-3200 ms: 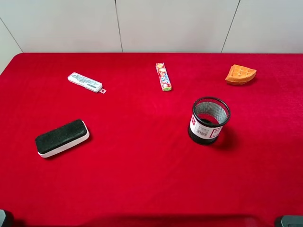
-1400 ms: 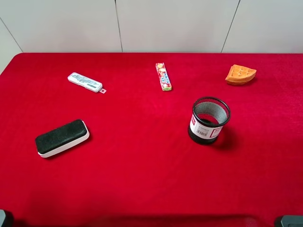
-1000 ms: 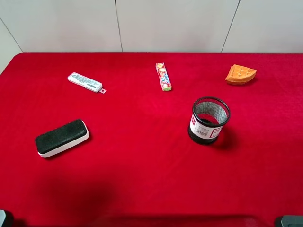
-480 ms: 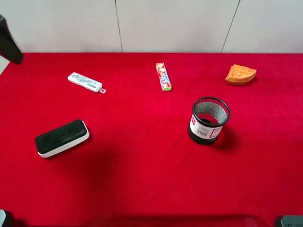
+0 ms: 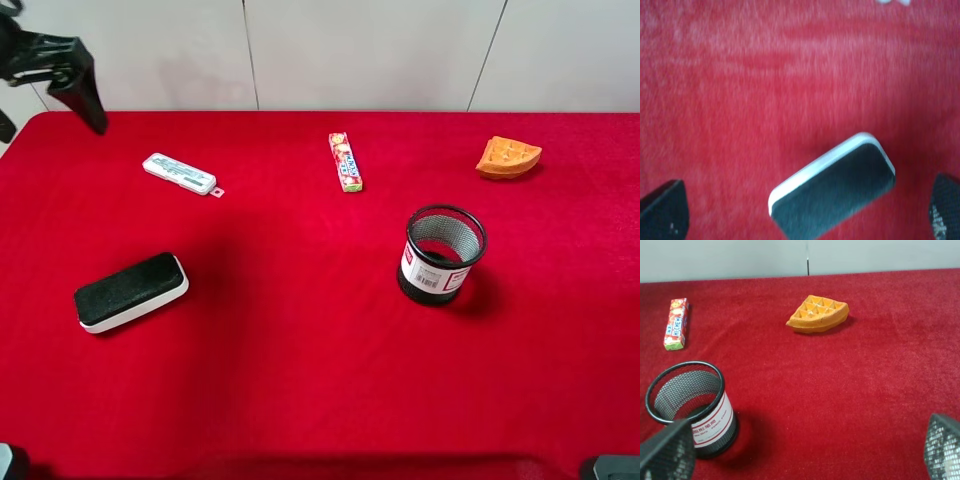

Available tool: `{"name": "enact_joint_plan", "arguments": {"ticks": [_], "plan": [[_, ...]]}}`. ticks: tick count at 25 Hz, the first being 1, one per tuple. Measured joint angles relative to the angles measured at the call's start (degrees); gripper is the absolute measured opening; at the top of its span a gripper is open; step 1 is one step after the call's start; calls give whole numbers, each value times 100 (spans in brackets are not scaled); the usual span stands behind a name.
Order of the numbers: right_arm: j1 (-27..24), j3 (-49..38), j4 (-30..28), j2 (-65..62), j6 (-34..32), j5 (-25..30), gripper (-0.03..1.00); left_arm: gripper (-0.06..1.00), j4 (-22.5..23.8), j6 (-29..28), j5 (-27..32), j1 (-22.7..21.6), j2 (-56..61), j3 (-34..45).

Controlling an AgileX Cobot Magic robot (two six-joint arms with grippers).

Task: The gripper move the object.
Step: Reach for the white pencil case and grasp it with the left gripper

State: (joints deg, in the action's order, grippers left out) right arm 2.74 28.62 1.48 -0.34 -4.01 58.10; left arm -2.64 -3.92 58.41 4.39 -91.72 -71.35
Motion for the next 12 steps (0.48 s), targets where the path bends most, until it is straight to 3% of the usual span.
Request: {"name": "enact_joint_plan", "arguments": {"ticks": [8, 12], "plan": [[0, 0, 0, 0, 0, 0, 69, 93, -170, -455, -827, 7, -910, -367], [0, 0, 0, 0, 0, 0, 69, 92, -93, -1014, -1446, 114, -1249, -368]]}}
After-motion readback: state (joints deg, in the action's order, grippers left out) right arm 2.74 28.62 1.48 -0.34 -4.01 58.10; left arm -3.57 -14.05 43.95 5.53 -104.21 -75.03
